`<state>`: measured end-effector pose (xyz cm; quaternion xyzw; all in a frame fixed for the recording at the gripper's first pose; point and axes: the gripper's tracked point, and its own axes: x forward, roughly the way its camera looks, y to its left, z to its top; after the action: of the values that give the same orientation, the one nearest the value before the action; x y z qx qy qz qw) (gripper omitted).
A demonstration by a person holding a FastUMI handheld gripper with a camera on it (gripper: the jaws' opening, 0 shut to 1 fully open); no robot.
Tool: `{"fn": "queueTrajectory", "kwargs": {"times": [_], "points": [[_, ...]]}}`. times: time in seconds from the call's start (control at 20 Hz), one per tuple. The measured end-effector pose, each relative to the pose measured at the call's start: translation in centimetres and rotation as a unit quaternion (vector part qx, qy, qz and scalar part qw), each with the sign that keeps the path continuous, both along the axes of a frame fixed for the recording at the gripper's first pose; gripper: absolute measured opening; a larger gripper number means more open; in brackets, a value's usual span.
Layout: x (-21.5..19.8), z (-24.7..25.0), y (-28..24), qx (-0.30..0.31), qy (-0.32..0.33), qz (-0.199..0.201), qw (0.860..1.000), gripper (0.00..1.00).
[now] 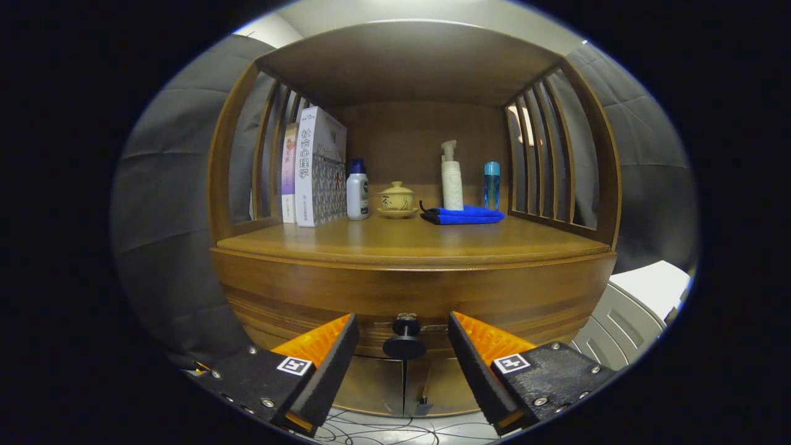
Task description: Pull open the drawer, take out the items inside it, and place them on the countertop above the cabinet.
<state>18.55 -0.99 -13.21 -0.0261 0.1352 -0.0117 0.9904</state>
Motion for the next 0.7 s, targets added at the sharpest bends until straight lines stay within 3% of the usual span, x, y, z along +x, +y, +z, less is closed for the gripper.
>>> {"fn": "queueTrajectory", "kwargs": {"times": [0.7], "points": [[1.5, -2.6, -0.3, -0.010, 0.036, 0.001, 0.999, 0.52]]}}
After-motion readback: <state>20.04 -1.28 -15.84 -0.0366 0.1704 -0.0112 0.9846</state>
